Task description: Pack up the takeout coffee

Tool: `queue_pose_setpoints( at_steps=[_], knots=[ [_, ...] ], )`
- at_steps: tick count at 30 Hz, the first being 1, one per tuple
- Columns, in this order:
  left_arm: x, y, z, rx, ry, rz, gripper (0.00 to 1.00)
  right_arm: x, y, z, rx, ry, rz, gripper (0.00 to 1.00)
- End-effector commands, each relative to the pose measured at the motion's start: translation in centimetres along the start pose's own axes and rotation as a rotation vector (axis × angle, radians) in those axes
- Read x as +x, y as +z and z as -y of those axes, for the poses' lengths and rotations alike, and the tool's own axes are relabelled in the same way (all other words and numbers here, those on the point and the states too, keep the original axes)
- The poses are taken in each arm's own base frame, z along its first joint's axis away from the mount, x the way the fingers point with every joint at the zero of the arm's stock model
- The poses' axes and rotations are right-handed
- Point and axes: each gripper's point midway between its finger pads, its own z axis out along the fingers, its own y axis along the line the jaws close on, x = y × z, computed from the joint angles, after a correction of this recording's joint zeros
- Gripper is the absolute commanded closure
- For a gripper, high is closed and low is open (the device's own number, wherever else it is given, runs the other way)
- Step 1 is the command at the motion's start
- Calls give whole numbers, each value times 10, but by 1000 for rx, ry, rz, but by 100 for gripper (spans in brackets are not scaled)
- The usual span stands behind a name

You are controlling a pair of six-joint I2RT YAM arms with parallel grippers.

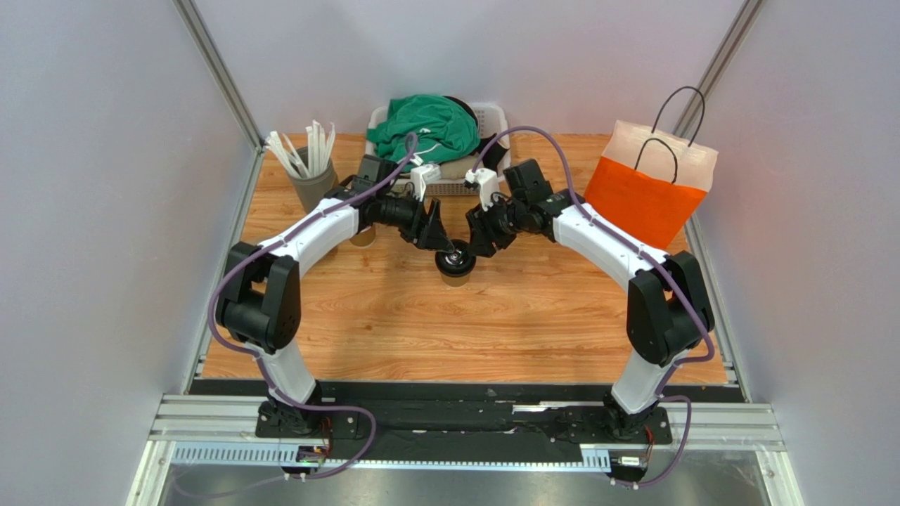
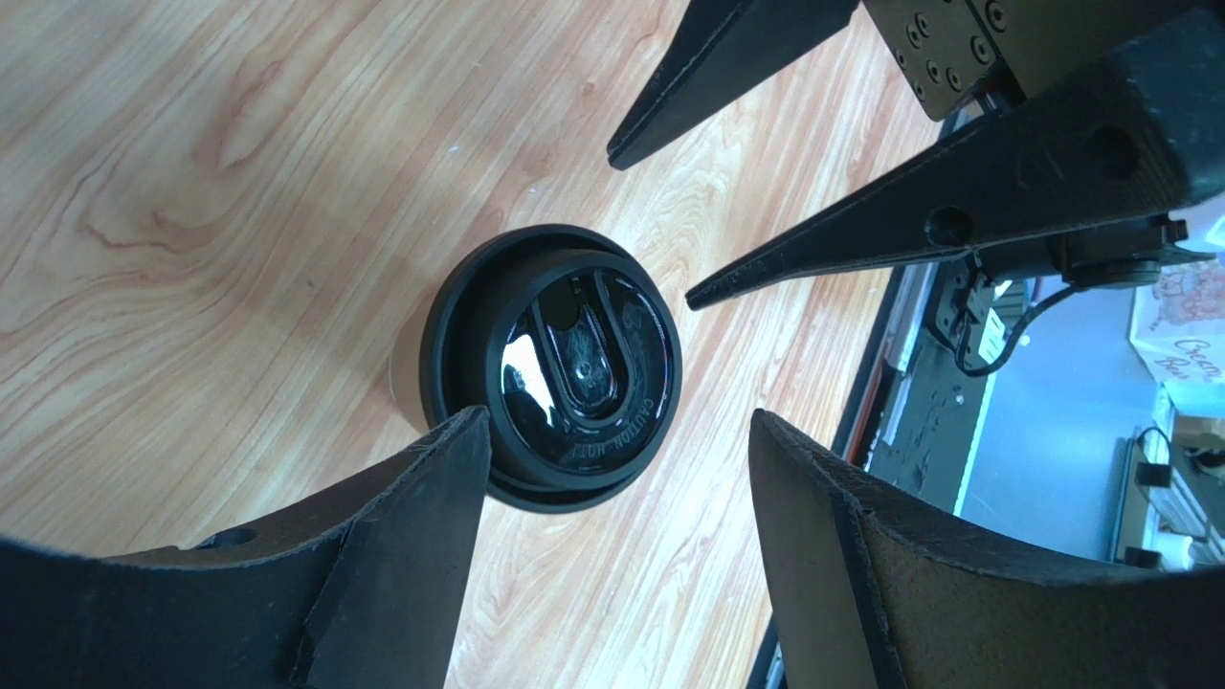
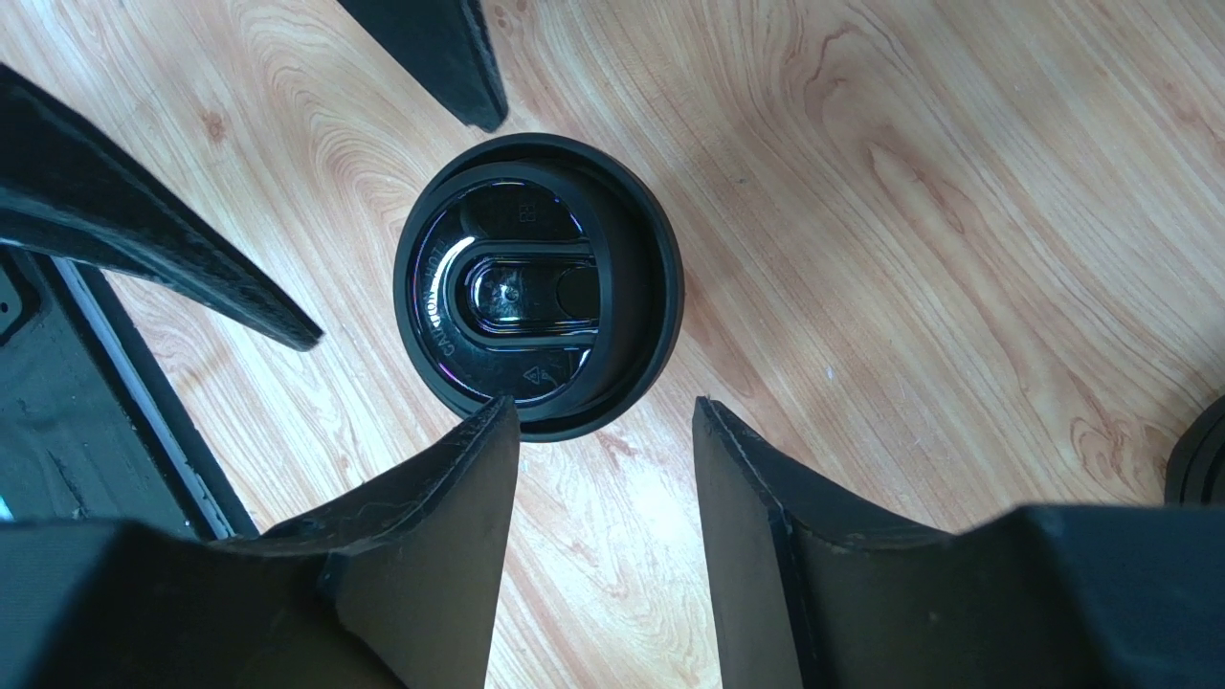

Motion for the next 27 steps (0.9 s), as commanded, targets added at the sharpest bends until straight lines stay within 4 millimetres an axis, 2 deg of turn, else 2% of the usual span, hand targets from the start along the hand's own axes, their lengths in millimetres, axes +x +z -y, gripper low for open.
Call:
queue_pose_setpoints(
  at_steps=[1, 21, 24, 27],
  knots=[
    [-3, 6, -1, 47, 10, 25, 25, -12, -5, -7, -23, -40, 51, 49],
    [22, 23, -22, 28, -59, -38, 31, 9, 27, -3, -7, 7, -18, 56],
    [16, 21, -18, 33, -52, -27, 31, 8, 27, -5, -7, -2, -19, 56],
    [1, 14, -8, 37, -19, 7, 29, 4, 25, -9, -10, -10, -9, 56]
  ],
)
